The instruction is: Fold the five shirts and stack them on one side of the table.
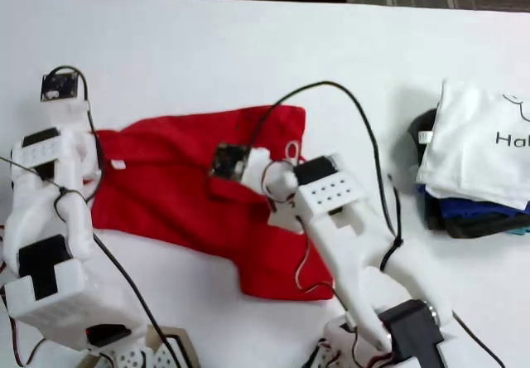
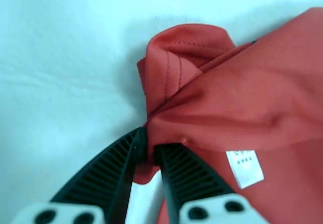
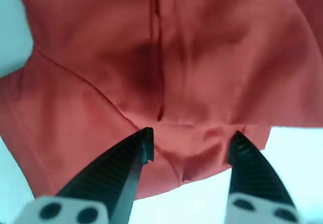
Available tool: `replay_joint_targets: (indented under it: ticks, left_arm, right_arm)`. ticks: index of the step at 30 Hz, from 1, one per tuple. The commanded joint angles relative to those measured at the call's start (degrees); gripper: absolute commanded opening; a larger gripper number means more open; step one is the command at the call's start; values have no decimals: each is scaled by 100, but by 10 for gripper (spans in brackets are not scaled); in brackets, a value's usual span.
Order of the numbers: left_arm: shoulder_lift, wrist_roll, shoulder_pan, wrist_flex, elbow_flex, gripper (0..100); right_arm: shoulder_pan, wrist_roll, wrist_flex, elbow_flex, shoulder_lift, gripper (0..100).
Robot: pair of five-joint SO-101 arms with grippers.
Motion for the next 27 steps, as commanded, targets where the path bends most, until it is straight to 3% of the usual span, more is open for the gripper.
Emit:
replay_joint_targets:
  ticks: [1,13,27]
  left_arm:
    - [-44,70,-35,-97,-40,25]
    - [-44,70,-53,-158,48,25]
    - [-62,70,-53,-220,136,25]
  right_arm:
    - [-171,229,-110,-26,-75,240]
    - [-418,246,-171,-35,532,240]
    - [-31,246,-673,-44,1402,237]
